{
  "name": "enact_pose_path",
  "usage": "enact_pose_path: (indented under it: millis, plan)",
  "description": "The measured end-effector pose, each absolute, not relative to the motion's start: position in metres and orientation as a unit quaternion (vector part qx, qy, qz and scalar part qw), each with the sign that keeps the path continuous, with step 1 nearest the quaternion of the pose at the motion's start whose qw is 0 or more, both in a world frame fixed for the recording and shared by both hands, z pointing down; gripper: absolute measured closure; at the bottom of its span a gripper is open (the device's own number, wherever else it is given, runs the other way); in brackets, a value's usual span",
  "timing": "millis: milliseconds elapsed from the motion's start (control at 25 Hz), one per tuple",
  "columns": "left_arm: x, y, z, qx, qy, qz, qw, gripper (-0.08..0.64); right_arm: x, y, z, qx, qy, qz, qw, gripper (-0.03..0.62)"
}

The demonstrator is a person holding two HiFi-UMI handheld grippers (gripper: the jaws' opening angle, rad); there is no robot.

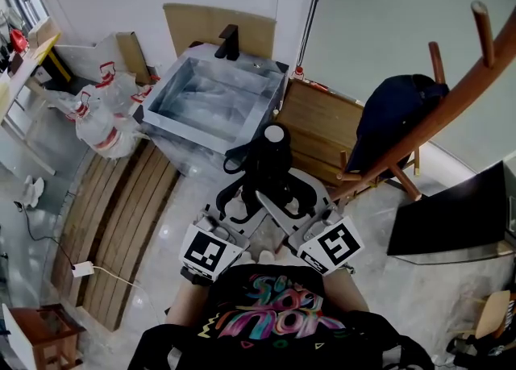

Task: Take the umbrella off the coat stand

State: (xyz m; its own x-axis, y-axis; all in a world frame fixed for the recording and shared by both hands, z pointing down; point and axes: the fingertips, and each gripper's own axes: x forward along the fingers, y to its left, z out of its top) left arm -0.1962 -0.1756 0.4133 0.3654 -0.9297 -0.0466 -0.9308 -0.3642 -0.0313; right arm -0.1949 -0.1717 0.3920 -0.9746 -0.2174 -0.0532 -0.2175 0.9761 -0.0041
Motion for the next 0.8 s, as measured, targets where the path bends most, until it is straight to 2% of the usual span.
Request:
enact_pose_path:
  millis: [800]
  plan:
    - [-0.185, -0.176, 0.408, -0.834, 0.551, 0.008, 0.030, 0.298, -0.183, -0.172, 0.388, -0.121, 0.992, -0.003, 0.036, 0.379]
